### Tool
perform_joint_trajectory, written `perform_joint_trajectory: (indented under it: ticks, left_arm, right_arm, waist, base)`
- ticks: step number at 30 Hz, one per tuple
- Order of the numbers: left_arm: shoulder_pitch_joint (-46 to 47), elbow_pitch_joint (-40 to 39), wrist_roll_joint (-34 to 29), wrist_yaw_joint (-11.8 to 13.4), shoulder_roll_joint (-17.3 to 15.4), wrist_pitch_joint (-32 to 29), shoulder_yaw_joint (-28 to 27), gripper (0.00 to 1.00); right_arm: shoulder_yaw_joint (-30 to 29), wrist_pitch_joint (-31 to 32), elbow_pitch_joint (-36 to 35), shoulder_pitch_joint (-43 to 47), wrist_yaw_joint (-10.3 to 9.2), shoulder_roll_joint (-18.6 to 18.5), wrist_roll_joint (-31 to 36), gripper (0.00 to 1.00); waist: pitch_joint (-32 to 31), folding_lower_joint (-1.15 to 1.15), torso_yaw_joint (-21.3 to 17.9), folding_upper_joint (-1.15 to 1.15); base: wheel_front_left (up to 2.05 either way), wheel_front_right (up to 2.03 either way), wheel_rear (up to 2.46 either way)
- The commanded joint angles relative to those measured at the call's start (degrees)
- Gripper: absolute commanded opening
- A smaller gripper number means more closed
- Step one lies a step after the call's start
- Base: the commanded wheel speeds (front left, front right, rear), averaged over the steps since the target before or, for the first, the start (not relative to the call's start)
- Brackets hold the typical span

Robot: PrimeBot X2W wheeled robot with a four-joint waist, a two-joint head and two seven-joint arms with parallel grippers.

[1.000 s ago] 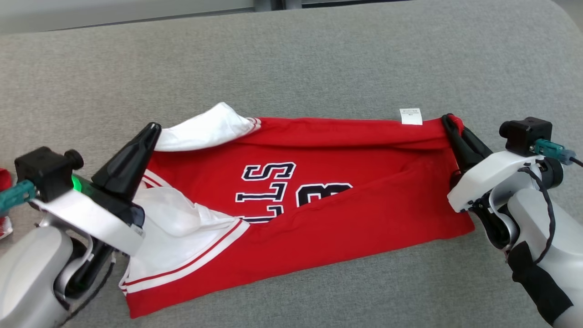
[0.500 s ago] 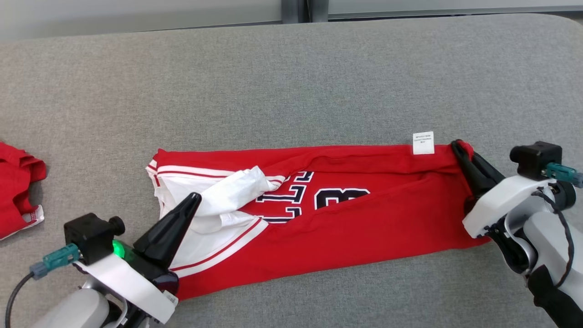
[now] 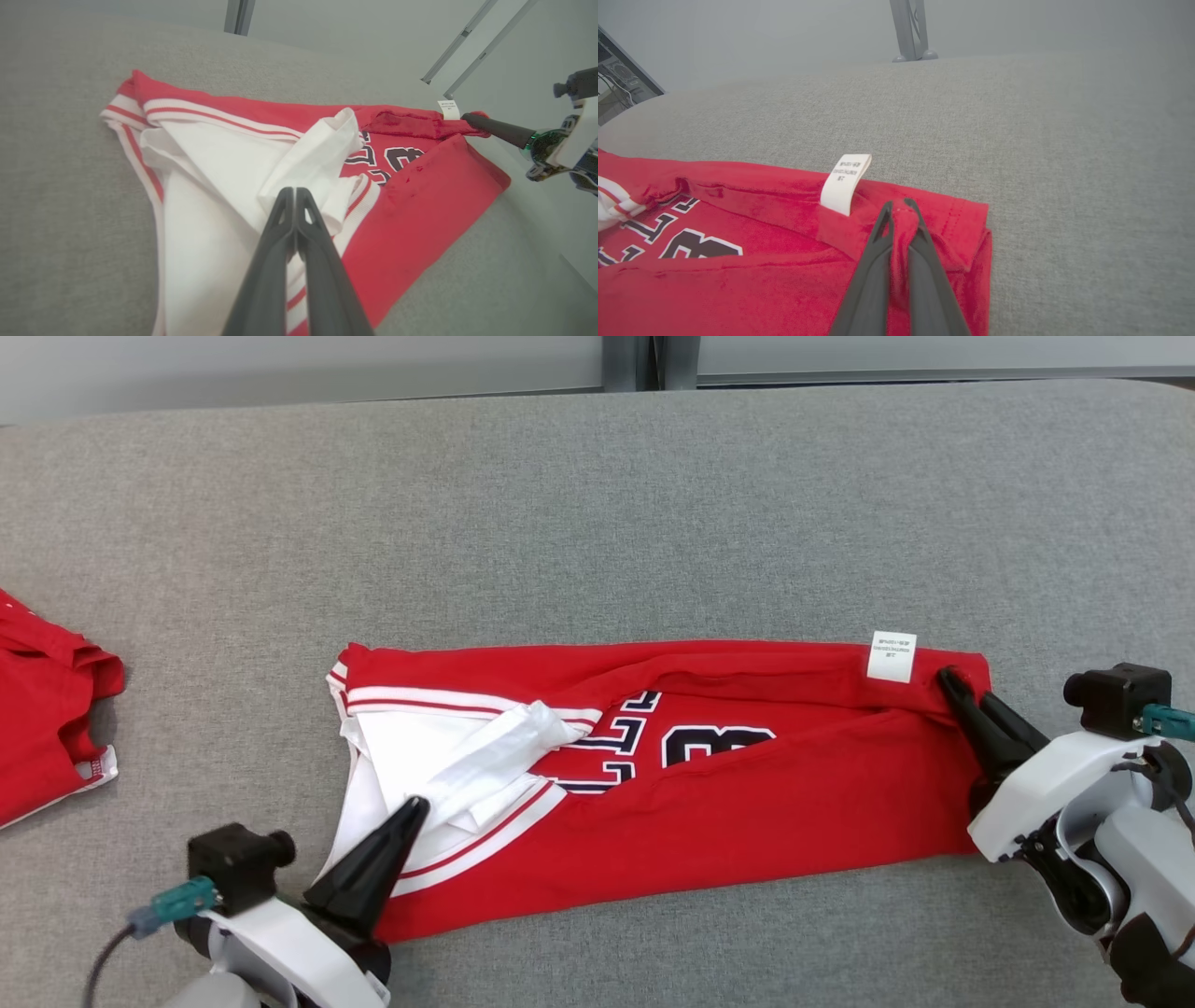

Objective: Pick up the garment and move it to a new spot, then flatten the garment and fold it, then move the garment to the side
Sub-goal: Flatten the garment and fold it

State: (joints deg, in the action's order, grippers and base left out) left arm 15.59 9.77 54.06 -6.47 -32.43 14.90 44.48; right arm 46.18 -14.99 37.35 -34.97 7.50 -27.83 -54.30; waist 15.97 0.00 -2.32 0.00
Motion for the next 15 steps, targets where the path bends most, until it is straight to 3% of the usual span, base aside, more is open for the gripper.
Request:
perform_joint_trajectory:
  ticks: [1,14,15]
  left_arm:
    - [0.06,1.24,-0.49,-0.01,0.58,0.24,0.08,0.0]
    - [1.55,14.37,-7.94,0.45,7.7,0.29,-1.89,0.0]
    - [1.46,14.82,-8.53,0.49,8.19,0.3,-2.77,0.31]
  right_arm:
    - [-0.26,-0.3,-0.74,1.08,-0.02,-0.48,-0.91,0.0]
    - [2.79,-0.3,3.41,1.9,-0.02,0.11,-2.34,0.0]
    - [2.8,-0.3,3.62,2.03,-0.02,0.17,-2.4,0.29]
  waist:
    - [-0.14,0.0,0.1,0.0]
    - [-1.73,0.0,0.39,0.0]
    - [-2.01,0.0,0.4,0.0]
  base:
    - [0.0,0.0,0.0]
    - [0.0,0.0,0.0]
    - [0.0,0.0,0.0]
